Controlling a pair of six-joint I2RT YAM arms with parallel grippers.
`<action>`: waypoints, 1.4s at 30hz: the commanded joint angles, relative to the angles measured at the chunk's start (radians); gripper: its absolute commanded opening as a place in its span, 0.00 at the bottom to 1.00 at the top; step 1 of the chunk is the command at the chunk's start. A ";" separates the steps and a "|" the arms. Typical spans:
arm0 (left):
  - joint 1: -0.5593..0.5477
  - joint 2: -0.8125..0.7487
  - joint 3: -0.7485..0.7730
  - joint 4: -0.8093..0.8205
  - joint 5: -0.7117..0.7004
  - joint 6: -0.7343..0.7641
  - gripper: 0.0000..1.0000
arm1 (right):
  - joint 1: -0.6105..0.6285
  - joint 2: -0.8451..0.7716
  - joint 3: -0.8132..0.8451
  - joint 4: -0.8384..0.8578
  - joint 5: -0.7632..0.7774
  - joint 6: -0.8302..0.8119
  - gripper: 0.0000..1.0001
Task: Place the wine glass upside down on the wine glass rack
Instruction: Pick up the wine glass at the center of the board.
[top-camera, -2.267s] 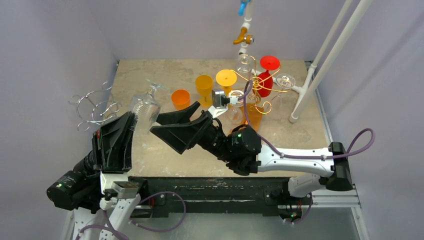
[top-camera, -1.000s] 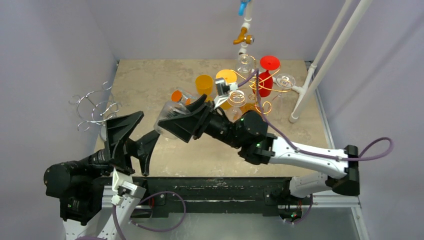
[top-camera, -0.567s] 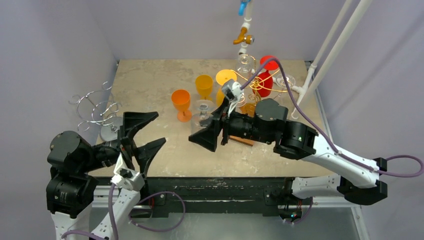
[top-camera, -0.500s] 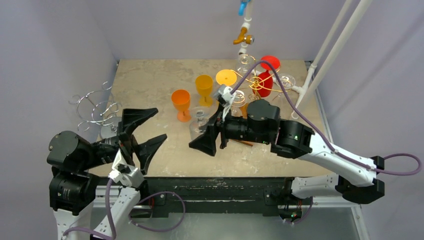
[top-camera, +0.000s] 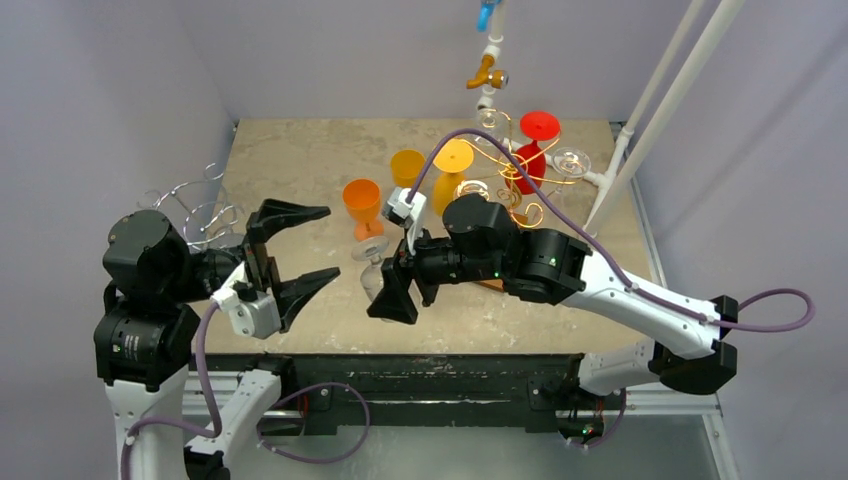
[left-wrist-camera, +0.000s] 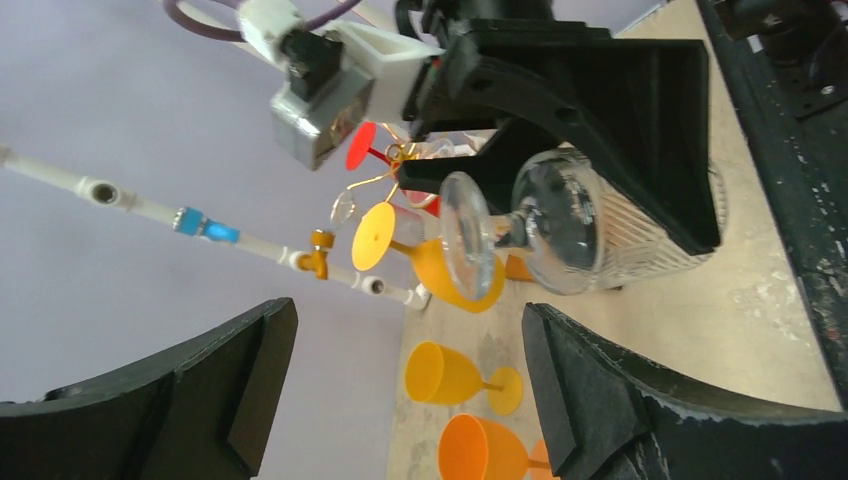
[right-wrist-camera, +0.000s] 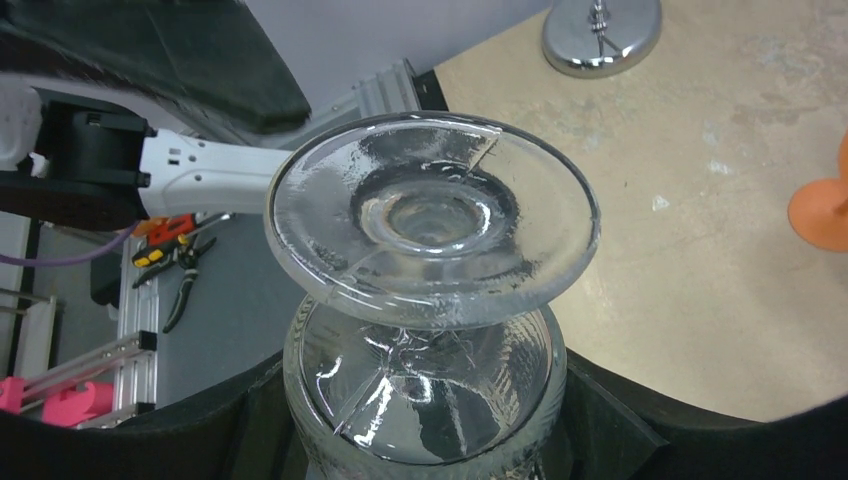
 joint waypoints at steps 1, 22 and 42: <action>0.014 0.028 0.084 -0.350 0.074 0.279 0.90 | 0.001 -0.001 0.100 0.093 -0.039 -0.026 0.29; 0.028 -0.056 -0.090 0.008 0.112 0.082 0.46 | 0.004 0.111 0.185 0.198 -0.116 0.011 0.27; 0.036 -0.069 -0.107 0.005 0.084 0.143 0.00 | 0.003 -0.081 -0.113 0.478 0.049 0.079 0.25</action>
